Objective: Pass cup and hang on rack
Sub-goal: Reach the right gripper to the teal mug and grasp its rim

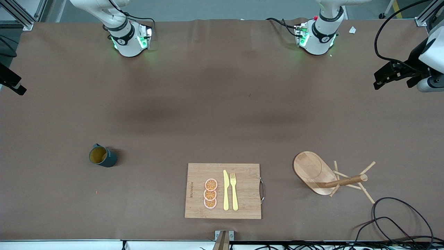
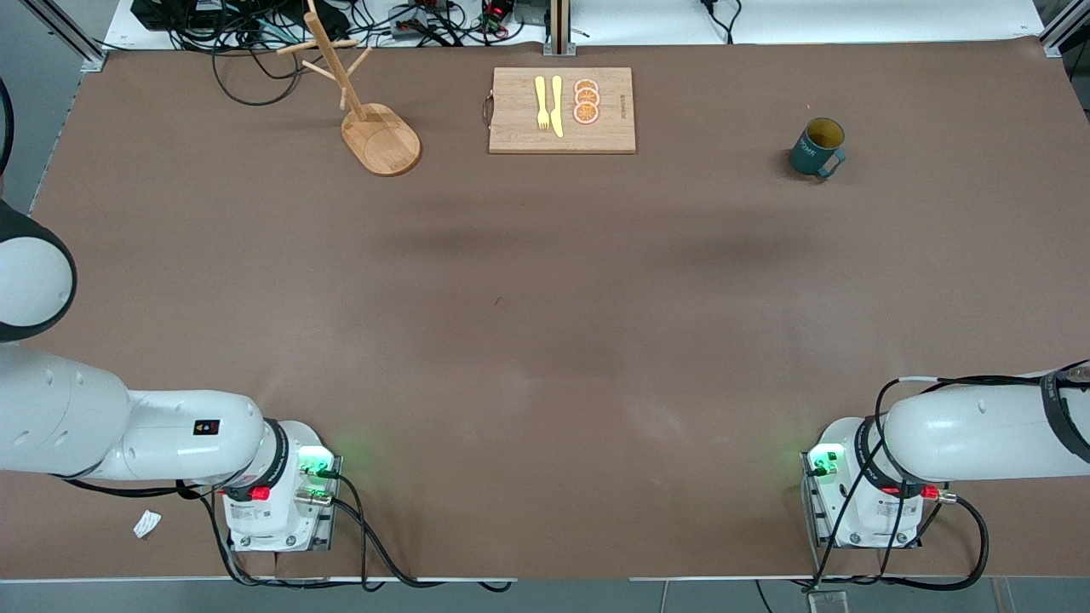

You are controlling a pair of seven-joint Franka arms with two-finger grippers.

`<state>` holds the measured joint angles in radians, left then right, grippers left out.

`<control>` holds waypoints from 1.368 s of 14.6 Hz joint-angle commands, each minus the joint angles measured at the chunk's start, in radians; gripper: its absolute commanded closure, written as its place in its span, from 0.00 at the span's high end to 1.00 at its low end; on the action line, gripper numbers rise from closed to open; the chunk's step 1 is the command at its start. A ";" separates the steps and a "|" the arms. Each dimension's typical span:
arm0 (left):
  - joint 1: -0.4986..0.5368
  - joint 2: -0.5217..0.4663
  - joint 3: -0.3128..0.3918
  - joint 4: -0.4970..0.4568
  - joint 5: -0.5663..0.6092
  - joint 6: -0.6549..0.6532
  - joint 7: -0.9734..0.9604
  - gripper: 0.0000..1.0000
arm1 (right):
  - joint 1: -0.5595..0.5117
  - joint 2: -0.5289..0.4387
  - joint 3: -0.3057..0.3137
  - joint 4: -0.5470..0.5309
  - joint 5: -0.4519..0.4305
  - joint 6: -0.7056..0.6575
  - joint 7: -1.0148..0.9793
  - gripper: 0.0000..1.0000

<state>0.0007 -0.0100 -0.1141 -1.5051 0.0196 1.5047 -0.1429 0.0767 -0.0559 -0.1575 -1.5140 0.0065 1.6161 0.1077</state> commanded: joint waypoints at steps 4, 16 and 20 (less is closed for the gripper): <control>0.001 -0.010 0.001 0.008 0.011 -0.015 0.026 1.00 | -0.003 -0.010 0.000 -0.012 -0.019 0.008 0.010 1.00; 0.007 0.008 0.017 0.008 -0.001 -0.008 0.100 1.00 | 0.071 0.448 0.003 -0.014 0.058 0.269 0.026 1.00; 0.005 0.013 0.017 0.003 0.000 -0.006 0.098 1.00 | 0.054 0.594 0.003 -0.025 0.073 0.413 0.026 1.00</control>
<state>0.0044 -0.0009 -0.0965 -1.5067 0.0196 1.5040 -0.0611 0.1465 0.4856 -0.1571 -1.5474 0.0610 1.9908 0.1251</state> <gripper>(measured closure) 0.000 0.000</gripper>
